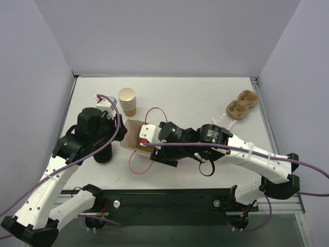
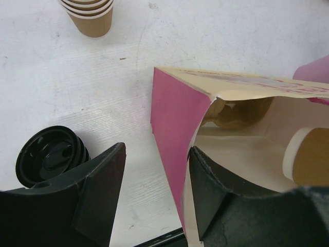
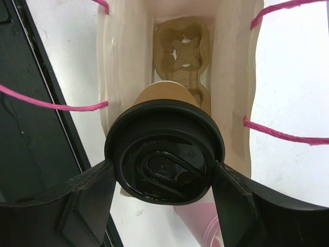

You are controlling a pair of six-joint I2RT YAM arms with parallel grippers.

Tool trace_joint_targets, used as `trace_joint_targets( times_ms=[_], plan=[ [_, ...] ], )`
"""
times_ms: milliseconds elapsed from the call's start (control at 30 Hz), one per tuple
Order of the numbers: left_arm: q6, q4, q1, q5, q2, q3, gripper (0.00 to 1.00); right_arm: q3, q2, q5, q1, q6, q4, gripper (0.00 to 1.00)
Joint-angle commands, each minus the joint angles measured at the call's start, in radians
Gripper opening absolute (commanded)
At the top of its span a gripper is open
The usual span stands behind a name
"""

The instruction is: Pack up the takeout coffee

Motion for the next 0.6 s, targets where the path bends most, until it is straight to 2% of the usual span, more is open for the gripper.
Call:
trace_joint_targets(
  times_ms=[0,200,267,300,333,433,467,567],
  plan=[
    [0.022,0.029,0.022,0.082,-0.02,0.015,0.62,-0.004,-0.008,0.053,-0.001,0.012,-0.042,0.46],
    [0.008,0.072,0.023,0.172,-0.02,-0.009,0.49,-0.01,-0.011,0.057,-0.003,0.021,-0.045,0.46],
    [0.007,0.075,0.023,0.2,-0.025,-0.019,0.25,-0.022,-0.017,0.056,-0.006,0.021,-0.045,0.46],
    [0.002,0.074,0.023,0.206,-0.025,-0.02,0.16,-0.025,-0.02,0.059,-0.006,0.021,-0.047,0.46],
    [-0.001,0.074,0.023,0.212,-0.026,-0.022,0.12,-0.027,-0.023,0.059,-0.009,0.021,-0.047,0.46],
    [-0.01,0.097,0.023,0.252,-0.04,-0.042,0.07,-0.03,-0.029,0.061,-0.015,0.015,-0.045,0.46],
    [-0.01,0.107,0.023,0.274,-0.046,-0.048,0.0,-0.032,-0.031,0.064,-0.016,0.001,-0.044,0.46],
    [-0.002,0.182,0.023,0.317,-0.074,-0.071,0.0,-0.03,-0.029,0.083,-0.029,-0.045,-0.027,0.46]
  ],
)
